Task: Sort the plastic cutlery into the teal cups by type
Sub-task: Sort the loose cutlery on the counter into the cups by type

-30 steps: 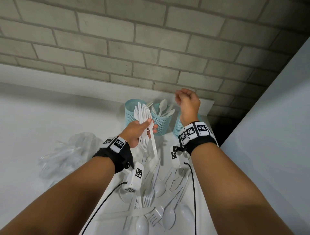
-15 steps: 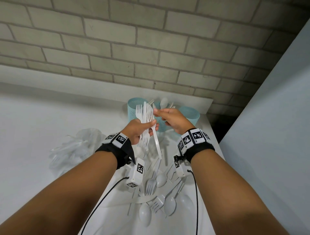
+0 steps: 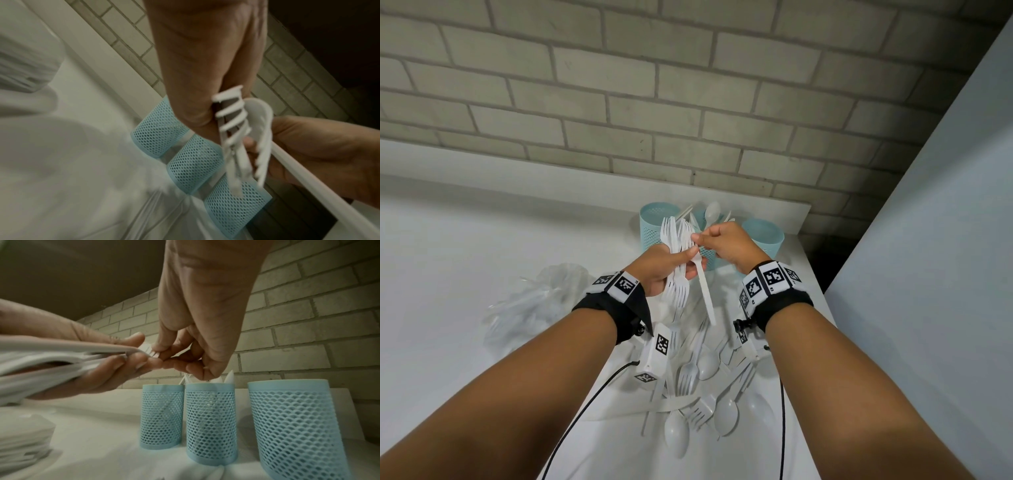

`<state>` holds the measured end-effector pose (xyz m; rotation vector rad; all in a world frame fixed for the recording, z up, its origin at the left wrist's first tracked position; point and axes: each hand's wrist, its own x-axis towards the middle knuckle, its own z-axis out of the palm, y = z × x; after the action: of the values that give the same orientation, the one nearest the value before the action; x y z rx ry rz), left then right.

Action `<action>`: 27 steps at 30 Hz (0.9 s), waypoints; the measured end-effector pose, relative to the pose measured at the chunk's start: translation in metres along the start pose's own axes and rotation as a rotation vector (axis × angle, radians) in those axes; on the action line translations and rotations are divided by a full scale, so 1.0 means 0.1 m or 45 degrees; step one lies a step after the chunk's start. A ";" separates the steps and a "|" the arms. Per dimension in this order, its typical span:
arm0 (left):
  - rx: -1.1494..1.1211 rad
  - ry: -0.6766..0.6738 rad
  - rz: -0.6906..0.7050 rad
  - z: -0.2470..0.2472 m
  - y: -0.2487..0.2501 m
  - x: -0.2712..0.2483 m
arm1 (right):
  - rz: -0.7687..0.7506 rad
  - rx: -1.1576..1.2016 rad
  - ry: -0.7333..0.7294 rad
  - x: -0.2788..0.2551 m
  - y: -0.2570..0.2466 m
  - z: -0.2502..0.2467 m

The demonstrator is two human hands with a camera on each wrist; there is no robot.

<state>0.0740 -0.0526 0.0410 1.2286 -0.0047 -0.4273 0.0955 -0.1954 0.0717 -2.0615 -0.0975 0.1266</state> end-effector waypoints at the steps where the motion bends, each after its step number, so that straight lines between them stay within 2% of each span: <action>1: -0.009 0.001 -0.002 -0.01 -0.01 0.00 | 0.000 -0.021 0.022 0.01 0.01 0.00; 4: -0.012 0.029 -0.050 -0.03 -0.03 0.00 | 0.016 -0.008 0.183 0.07 0.07 0.00; 6: 0.012 0.040 -0.082 -0.03 -0.04 0.00 | 0.081 0.102 0.279 0.10 0.10 0.00; 11: 0.112 0.106 -0.135 0.01 -0.04 -0.01 | 0.208 0.390 0.344 0.12 0.13 0.07; 15: 0.199 0.135 -0.172 0.00 -0.04 0.00 | 0.245 0.648 0.356 0.13 0.15 0.09; 20: 0.128 0.146 -0.176 -0.01 -0.05 0.00 | 0.302 0.766 0.306 0.11 0.15 0.10; 27: 0.099 0.176 -0.129 0.00 -0.08 0.04 | 0.375 0.604 0.161 0.10 0.15 0.21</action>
<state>0.0748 -0.0556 0.0325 1.3372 0.1605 -0.4326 0.1024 -0.1833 0.0482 -1.5934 0.2905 0.1812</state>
